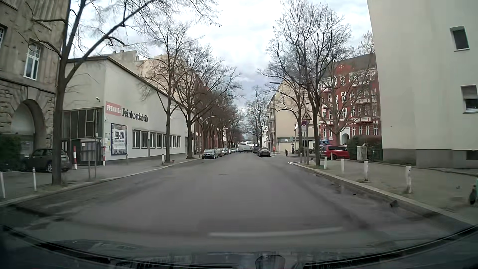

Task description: Follow the waypoints while adhering to traffic rules and regulations

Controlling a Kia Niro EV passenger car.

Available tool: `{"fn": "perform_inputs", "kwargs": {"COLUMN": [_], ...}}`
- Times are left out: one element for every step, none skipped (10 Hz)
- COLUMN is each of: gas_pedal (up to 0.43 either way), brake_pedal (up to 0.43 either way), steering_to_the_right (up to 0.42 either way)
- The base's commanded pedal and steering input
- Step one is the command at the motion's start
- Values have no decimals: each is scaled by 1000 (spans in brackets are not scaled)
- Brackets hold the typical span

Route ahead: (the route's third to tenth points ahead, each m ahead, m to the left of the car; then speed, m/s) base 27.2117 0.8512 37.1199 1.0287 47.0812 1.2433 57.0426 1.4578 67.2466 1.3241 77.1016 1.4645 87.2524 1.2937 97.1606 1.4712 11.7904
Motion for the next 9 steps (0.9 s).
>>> {"fn": "perform_inputs", "kwargs": {"gas_pedal": [47, 39, 39, 39, 39, 39, 39, 39, 39], "brake_pedal": [12, 12, 12, 12, 12, 12, 12, 12, 12], "steering_to_the_right": [1, 1, 1, 1, 1, 0, -1, -4, -6]}}
